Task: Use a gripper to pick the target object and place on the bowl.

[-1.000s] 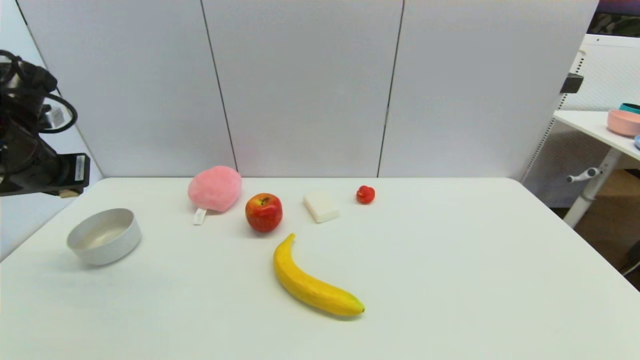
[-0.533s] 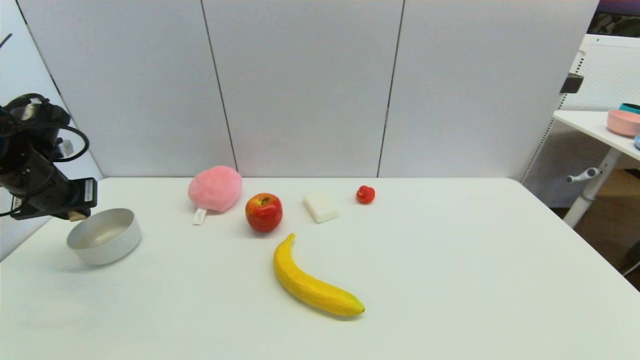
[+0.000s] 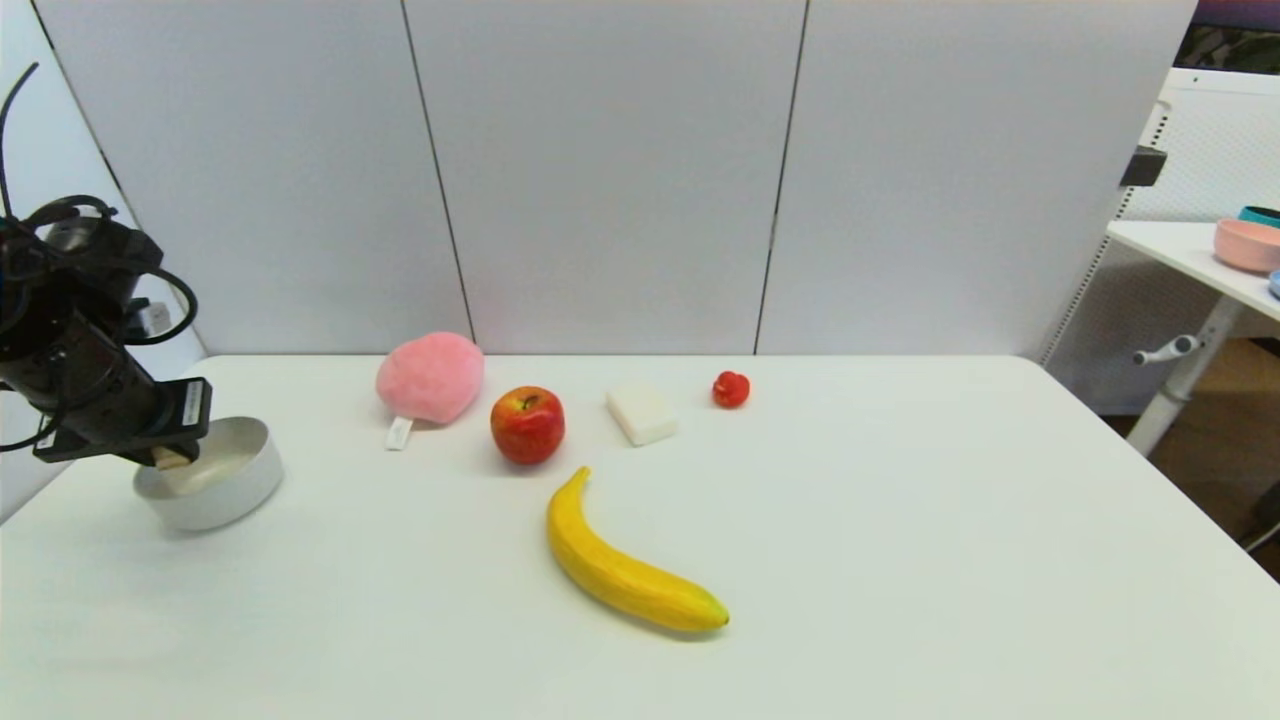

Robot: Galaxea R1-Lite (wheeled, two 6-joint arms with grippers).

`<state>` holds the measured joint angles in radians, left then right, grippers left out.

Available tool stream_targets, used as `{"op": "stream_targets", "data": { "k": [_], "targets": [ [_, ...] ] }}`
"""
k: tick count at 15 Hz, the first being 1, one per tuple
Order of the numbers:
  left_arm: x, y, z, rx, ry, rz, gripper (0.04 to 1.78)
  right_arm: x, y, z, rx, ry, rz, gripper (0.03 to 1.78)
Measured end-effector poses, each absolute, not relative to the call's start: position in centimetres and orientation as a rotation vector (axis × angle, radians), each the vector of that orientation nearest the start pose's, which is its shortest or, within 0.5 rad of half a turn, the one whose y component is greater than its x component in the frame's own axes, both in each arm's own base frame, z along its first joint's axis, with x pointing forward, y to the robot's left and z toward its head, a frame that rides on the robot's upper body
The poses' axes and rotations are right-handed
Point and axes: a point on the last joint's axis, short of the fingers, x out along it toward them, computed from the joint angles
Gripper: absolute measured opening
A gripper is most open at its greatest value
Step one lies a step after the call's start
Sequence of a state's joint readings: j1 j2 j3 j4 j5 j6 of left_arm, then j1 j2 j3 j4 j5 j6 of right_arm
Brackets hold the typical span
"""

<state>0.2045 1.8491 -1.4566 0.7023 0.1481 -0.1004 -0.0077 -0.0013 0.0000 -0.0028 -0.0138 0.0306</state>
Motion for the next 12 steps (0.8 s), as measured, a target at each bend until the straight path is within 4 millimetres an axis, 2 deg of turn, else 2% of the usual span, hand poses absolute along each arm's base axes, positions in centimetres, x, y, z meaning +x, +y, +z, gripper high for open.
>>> {"op": "stream_targets", "data": {
  "k": [2, 5, 9, 11, 12],
  "targets": [
    [31.1, 6.7, 20.0, -0.117, 1.083, 0.37, 0.41, -2.3, 0.0, 7.6, 0.031, -0.004, -0.021, 1.71],
    [30.9, 6.7, 20.3, -0.116, 1.069, 0.372, 0.83, -2.3, 0.0, 7.6, 0.031, -0.004, -0.021, 1.71],
    [30.9, 6.7, 21.5, -0.106, 0.983, 0.367, 1.18, -2.3, 0.0, 7.6, 0.031, -0.004, -0.021, 1.71],
    [30.7, 6.6, 23.0, -0.086, 0.902, 0.358, 1.3, -2.3, 0.0, 7.6, 0.031, -0.004, -0.021, 1.71],
    [30.5, 6.5, 24.4, -0.069, 0.836, 0.351, 1.35, -2.3, 0.0, 7.6, 0.031, -0.004, -0.021, 1.71]
  ]
}}
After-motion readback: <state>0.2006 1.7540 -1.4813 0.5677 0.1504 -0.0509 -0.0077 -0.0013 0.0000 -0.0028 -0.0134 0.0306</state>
